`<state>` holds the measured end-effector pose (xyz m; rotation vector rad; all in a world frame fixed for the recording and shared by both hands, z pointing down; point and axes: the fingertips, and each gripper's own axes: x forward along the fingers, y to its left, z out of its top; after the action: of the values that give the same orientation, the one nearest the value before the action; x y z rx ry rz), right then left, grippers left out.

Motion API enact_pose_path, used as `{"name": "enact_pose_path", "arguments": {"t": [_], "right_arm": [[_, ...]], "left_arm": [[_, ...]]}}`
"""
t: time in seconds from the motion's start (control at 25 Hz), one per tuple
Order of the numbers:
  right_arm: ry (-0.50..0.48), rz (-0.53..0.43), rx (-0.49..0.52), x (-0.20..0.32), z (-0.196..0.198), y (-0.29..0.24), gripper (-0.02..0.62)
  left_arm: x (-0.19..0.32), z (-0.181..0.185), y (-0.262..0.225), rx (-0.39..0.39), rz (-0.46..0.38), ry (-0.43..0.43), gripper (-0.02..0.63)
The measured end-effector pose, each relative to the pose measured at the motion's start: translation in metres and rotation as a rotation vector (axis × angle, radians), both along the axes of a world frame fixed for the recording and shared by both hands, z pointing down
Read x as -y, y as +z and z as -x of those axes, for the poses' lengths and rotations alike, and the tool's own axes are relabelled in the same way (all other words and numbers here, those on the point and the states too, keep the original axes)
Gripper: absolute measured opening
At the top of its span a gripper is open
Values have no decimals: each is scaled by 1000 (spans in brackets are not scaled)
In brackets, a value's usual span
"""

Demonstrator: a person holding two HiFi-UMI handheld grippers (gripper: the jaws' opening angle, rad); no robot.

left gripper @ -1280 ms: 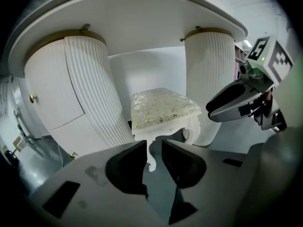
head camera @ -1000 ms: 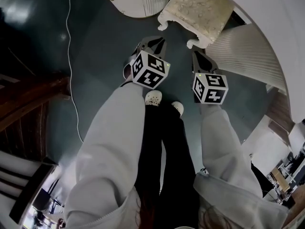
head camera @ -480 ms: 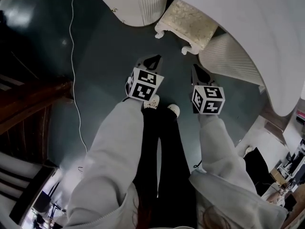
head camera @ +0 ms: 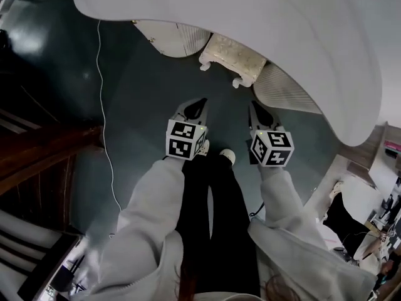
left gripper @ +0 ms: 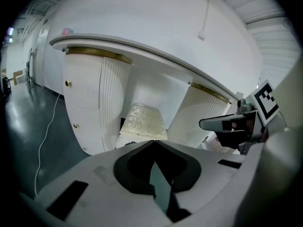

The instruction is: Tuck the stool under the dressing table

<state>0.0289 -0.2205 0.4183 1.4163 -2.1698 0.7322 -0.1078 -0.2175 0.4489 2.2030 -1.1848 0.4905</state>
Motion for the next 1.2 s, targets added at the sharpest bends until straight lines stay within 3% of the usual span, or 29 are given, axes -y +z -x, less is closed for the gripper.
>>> {"name": "enact_pose_path", "arguments": {"t": [0.28,0.72,0.92,1.2], "right_arm": [[112,-13,62,-21,-10,-55,49],[199,-114,96,-24,-19,-160,49],[203,-191,82,-22,-31,-211,49],[231,-277,26,-39,-63,-274,49]], "left_arm": [[-12,-1,-52,-51,-26,-37,15],[-5,0,-166,0,-190,23,15],[6,-2,-213,-12,-243,19,15],[12,-21,-279,-24,-348,93,15]]}}
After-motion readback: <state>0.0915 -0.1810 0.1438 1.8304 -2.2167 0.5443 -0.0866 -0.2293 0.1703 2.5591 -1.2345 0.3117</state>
